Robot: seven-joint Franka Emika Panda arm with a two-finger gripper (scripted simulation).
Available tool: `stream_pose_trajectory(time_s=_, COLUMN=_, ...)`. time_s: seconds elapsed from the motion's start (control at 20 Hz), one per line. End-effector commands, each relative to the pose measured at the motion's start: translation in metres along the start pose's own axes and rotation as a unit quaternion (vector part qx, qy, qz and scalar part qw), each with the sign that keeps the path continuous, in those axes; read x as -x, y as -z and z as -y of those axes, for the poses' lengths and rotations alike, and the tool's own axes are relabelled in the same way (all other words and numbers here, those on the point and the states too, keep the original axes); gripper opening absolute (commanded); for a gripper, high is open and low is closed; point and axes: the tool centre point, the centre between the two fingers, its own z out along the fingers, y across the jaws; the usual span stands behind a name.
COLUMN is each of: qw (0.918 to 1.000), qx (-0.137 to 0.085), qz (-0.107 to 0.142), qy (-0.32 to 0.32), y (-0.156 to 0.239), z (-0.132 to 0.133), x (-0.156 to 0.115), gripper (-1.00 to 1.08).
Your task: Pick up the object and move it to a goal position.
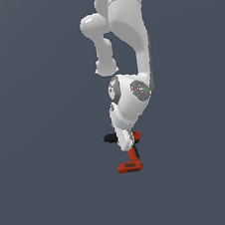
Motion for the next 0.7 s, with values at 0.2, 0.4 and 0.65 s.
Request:
stream_pose_trajectory(time_s=0.2, qw=0.9992, qx=0.001, qz=-0.011, qy=-0.038, y=-0.0045, z=0.0003, x=0.0002, gripper=1.08)
stream_pose_trajectory(time_s=0.4, qw=0.9987, qx=0.001, qz=-0.014, qy=-0.049, y=-0.0057, z=0.0004, x=0.0003, gripper=1.08)
stream_pose_trajectory(time_s=0.65, qw=0.9987, qx=0.001, qz=-0.014, qy=-0.05, y=-0.0063, z=0.0004, x=0.0005, gripper=1.08)
